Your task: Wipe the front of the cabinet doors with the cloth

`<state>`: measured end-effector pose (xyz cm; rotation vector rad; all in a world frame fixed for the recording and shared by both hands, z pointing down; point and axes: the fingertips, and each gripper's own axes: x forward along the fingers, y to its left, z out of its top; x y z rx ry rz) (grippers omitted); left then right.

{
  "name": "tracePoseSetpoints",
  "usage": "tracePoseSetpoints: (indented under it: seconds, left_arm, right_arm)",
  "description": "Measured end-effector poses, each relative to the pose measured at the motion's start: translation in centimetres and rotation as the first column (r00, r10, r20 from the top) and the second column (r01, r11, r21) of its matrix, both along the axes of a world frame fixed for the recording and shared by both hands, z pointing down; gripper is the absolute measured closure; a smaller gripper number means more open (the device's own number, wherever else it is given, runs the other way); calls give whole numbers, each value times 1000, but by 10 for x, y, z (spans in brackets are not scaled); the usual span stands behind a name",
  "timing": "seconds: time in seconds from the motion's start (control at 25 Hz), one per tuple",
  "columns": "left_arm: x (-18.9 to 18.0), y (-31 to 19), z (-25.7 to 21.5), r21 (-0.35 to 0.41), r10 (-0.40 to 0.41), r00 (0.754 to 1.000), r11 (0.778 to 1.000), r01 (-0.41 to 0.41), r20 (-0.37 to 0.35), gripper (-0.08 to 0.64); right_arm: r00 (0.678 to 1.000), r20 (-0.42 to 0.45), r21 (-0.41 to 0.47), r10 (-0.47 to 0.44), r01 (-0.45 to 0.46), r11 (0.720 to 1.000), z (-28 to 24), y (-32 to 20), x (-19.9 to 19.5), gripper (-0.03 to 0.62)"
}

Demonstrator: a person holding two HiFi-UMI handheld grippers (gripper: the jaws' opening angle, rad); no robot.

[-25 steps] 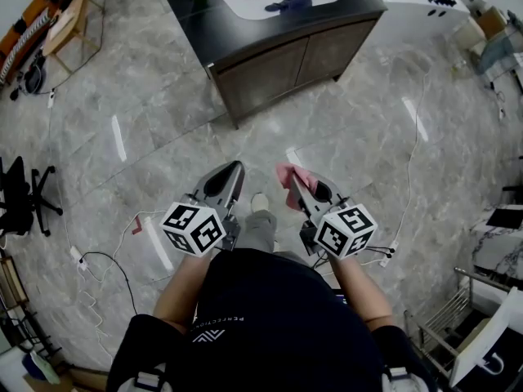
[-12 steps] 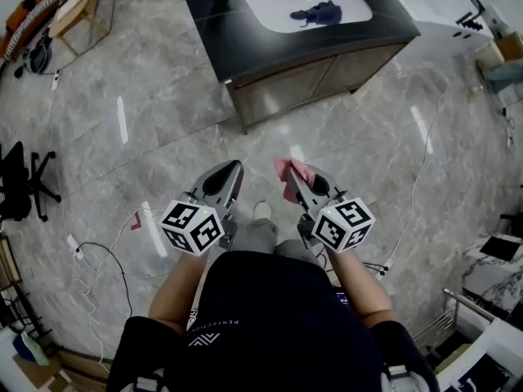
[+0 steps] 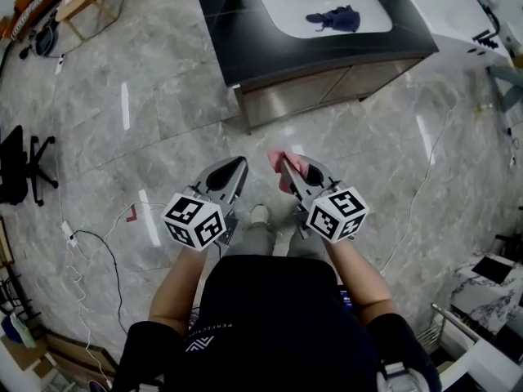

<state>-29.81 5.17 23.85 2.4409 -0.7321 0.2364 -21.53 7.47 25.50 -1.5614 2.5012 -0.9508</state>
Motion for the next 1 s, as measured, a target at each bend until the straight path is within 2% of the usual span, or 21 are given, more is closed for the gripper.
tracePoseSetpoints:
  seconds: [0.24, 0.44, 0.64, 1.0]
  left_arm:
    - [0, -28, 7, 20, -137, 990, 990, 137, 3, 551]
    - [-4, -39, 19, 21, -297, 955, 955, 296, 19, 551]
    - [3, -60, 35, 46, -375, 926, 927, 373, 37, 551]
    - [2, -80, 79, 29, -492, 867, 870, 491, 79, 551]
  right_arm:
    - [992, -3, -7, -123, 123, 992, 11, -39, 2, 549]
    - [966, -16, -26, -258, 258, 966, 23, -64, 7, 549]
    - [939, -38, -39, -343, 341, 939, 45, -91, 12, 549]
    - [882, -36, -71, -470, 467, 882, 99, -123, 5, 549]
